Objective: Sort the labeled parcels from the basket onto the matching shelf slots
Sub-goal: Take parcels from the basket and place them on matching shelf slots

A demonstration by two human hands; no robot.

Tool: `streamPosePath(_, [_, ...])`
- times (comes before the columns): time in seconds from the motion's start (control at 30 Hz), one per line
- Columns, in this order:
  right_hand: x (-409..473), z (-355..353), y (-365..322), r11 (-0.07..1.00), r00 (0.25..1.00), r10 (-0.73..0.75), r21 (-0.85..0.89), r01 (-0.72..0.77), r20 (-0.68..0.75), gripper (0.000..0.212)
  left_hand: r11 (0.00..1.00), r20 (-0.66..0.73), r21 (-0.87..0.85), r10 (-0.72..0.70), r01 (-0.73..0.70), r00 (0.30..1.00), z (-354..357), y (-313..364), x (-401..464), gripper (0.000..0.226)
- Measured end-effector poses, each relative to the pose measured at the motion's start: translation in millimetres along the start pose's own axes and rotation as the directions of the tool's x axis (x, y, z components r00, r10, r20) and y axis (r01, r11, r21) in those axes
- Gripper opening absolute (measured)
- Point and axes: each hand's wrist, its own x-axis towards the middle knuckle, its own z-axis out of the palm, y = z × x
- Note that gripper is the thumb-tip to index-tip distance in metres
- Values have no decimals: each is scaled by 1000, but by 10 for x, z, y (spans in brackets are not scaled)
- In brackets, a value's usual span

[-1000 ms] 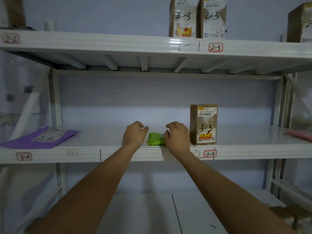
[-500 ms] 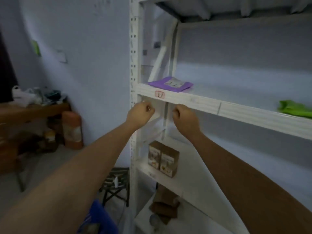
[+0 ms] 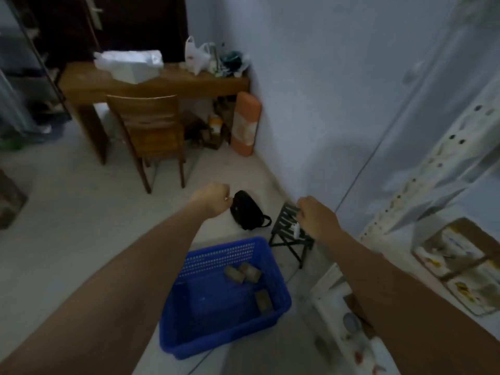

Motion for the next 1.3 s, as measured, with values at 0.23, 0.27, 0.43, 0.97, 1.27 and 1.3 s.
streamPosePath(0.23, [679,998,-466,991,962,-132,13,133,239,11,980,126,-10,-194,197,973,700,-904,111,32])
streamPosePath(0.27, [750,1086,-468,994,961,-107,15,106,257,11,977,139,-14,-210,214,968,790,-968,148,32])
streamPosePath(0.43, [1205,1558,-325,997,943,-80,45,69,322,10,951,189,-66,-285,302,940,1223,-1138,443,31])
streamPosePath(0.97, [2132,4231,858,976,766,116,69,-205,633,10,862,384,-222,-352,455,854,3681,-1662,1794,25])
streamPosePath(1.27, [1621,6844,1612,966,462,225,-136,-218,858,13,283,685,-502,-447,817,575,6522,-2202,1561,24])
streamPosePath(1.3, [1594,7064,1670,965,459,226,-135,-223,859,10,217,706,-502,-455,837,542,6745,-2245,1498,24])
